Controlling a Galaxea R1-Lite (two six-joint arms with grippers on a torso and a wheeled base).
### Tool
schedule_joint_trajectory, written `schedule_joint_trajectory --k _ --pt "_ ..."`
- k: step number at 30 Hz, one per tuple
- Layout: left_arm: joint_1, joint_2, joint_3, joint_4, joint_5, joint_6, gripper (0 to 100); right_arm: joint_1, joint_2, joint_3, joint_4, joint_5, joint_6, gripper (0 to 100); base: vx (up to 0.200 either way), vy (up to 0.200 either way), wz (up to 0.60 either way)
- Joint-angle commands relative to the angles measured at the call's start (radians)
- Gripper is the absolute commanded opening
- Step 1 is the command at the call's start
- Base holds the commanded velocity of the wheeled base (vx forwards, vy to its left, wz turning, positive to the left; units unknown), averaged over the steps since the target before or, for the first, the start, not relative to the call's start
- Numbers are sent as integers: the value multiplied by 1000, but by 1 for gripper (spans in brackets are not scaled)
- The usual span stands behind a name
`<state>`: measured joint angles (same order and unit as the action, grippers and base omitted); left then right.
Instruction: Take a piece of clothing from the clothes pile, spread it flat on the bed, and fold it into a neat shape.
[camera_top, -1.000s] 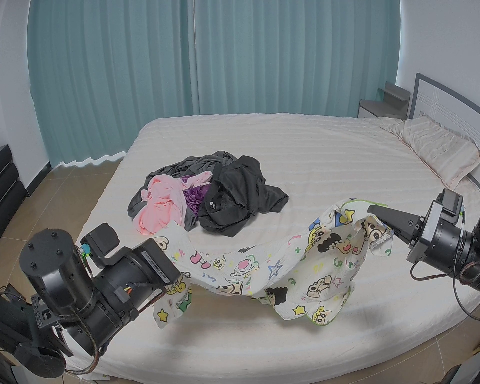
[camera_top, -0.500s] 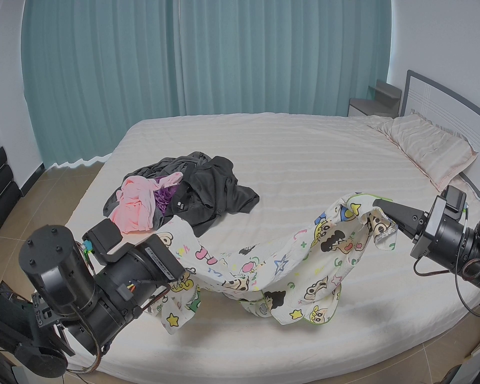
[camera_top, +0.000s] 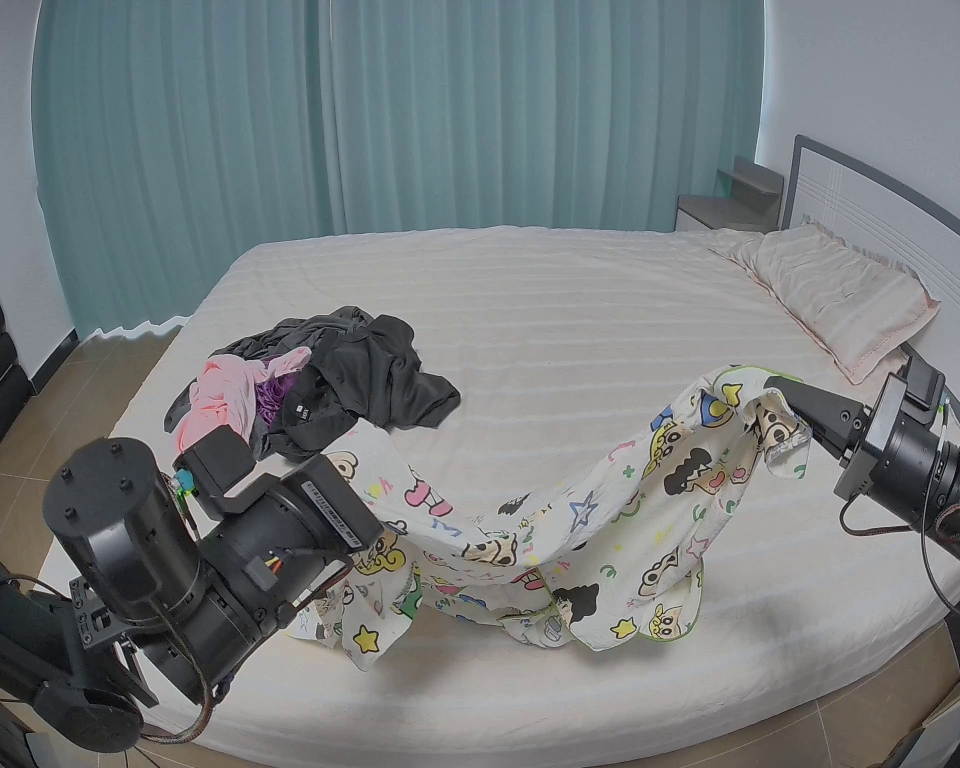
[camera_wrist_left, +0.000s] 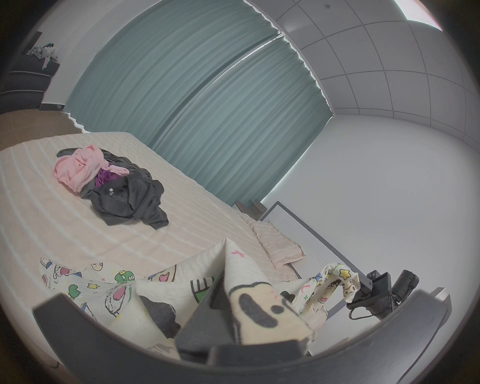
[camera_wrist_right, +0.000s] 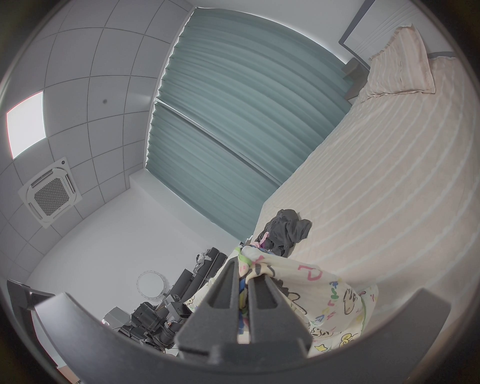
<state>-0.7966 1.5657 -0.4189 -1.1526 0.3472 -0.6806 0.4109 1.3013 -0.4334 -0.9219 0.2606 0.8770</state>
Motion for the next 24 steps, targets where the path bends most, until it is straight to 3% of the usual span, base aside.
schedule_joint_trajectory --k 1,24 --pt "-7 5 -3 -1 1 0 0 -14 -8 -5 2 2 -1 0 0 -200 0" --pt "-9 5 -8 -1 4 3 0 -17 0 -1 2 6 2 0 0 -200 0"
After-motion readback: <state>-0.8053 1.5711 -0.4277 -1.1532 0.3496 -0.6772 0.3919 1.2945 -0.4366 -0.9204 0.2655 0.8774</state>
